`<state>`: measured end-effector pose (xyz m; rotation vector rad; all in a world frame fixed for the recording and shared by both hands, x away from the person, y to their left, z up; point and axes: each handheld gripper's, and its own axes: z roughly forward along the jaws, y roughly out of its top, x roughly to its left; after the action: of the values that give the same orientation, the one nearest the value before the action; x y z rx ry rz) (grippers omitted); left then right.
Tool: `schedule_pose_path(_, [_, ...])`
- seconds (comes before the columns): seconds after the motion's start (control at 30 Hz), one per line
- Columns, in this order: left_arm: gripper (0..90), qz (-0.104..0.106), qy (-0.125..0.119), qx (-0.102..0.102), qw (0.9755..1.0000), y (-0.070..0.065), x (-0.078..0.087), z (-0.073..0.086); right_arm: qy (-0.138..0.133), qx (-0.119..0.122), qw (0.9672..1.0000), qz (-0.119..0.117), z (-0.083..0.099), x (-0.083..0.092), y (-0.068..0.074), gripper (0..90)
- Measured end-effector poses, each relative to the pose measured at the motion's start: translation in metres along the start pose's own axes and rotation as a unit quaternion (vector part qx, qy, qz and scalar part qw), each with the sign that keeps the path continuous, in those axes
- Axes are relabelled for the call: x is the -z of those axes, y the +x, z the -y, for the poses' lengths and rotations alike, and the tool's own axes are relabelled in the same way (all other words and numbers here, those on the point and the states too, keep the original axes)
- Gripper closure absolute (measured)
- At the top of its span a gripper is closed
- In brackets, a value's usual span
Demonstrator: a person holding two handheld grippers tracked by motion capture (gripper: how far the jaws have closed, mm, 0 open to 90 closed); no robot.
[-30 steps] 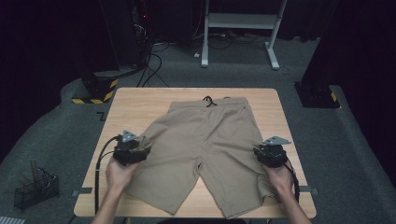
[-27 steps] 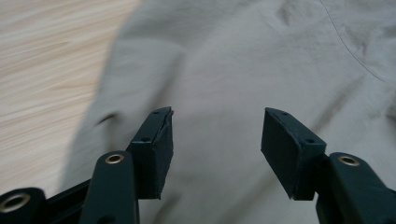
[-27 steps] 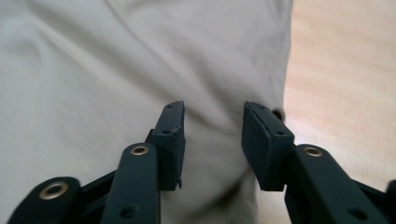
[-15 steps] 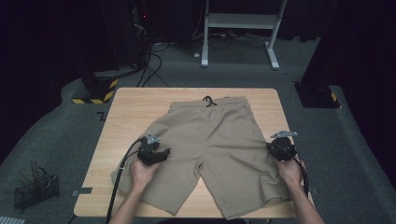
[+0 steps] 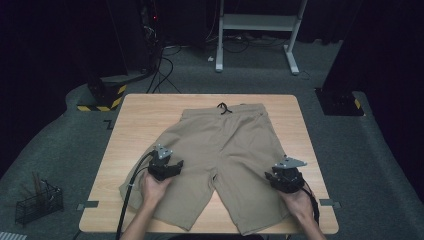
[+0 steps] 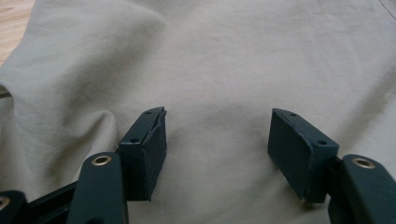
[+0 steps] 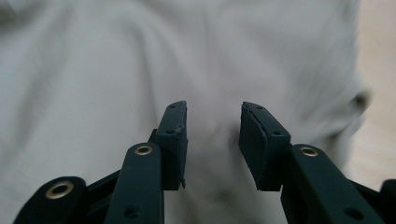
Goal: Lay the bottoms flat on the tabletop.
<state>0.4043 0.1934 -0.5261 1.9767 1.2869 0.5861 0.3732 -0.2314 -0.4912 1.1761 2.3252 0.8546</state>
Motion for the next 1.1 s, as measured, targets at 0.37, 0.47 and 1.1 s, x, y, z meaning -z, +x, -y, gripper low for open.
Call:
schedule_pose_path(0.37, [36.7,-0.006,0.000,0.006,1.0000,-0.005,0.003,0.002,0.020,-0.010,0.9997,0.014,0.009,-0.016,-0.001,60.2])
schedule_pose_path(0.47, [35.5,0.000,0.000,0.004,1.0000,-0.011,0.004,0.003,0.025,-0.043,0.9986,0.019,0.003,-0.023,-0.026,66.8])
schedule_pose_path(1.1, [40.9,0.013,0.028,0.007,0.9995,-0.014,-0.003,-0.015,0.000,0.000,0.9999,-0.017,0.007,0.002,0.014,61.6])
